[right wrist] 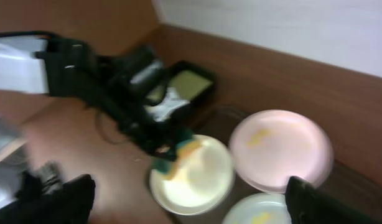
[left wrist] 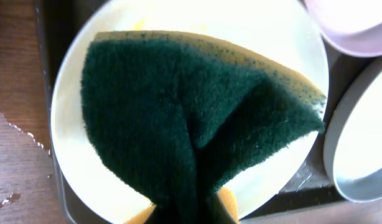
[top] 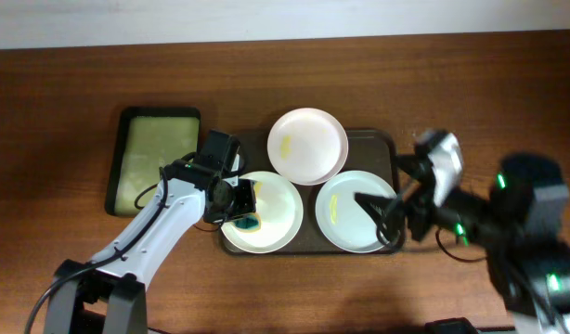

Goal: Clean dirty plates on tray and stack at the side
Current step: 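Grip the rim of the front-right plate with the right gripper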

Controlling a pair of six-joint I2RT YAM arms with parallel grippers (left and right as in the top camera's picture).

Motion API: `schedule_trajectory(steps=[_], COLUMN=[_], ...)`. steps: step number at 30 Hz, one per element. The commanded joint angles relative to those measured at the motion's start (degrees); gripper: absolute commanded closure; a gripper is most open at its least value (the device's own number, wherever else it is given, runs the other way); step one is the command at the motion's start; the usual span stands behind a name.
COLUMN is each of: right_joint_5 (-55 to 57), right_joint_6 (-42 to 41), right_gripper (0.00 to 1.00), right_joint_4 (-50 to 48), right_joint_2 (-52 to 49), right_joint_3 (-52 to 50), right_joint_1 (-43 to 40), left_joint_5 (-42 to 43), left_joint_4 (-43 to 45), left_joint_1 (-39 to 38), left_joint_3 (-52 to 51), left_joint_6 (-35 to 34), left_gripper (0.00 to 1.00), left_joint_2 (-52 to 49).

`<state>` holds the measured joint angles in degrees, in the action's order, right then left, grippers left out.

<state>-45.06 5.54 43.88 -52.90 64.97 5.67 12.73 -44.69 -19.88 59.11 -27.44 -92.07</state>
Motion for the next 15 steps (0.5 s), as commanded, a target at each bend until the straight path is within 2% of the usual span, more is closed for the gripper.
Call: schedule_trajectory(steps=[1, 3, 4, 5, 7, 9, 15], right_joint_5=[-9.51, -4.04, 4.17, 11.02, 23.87, 32.06, 32.54], right_joint_6=[-6.21, -7.89, -9.97, -11.52, -16.83, -21.75, -22.99], right_gripper=[0.56, 0.64, 0.71, 0.73, 0.71, 0.68, 0.67], right_joint_4=[-0.48, 0.79, 1.62, 1.92, 1.66, 1.53, -6.49], right_joint_2=[-11.91, -17.29, -21.33, -23.78, -28.98, -33.77, -48.41], right_joint_3=[2.56, 2.56, 2.56, 2.56, 2.56, 2.56, 2.56], right_joint_1=[0.46, 2.10, 5.18, 8.24, 15.10, 19.45, 24.46], left_joint_5=[-1.27, -1.27, -1.29, -1.44, -1.66, -1.66, -1.64], left_joint_4=[1.22, 1.81, 1.81, 1.81, 1.81, 1.81, 1.79], left_joint_1=[-0.22, -0.22, -0.22, -0.22, -0.22, -0.22, -0.22], left_joint_3=[-0.17, -0.17, -0.17, -0.17, -0.17, -0.17, -0.17], left_joint_6=[-4.37, -4.70, -4.68, -4.68, -4.68, -4.68, -4.68], left_gripper=[1.00, 0.99, 0.99, 0.98, 0.98, 0.98, 1.00], left_joint_2=[0.15, 0.15, 0.15, 0.15, 0.15, 0.15, 0.15])
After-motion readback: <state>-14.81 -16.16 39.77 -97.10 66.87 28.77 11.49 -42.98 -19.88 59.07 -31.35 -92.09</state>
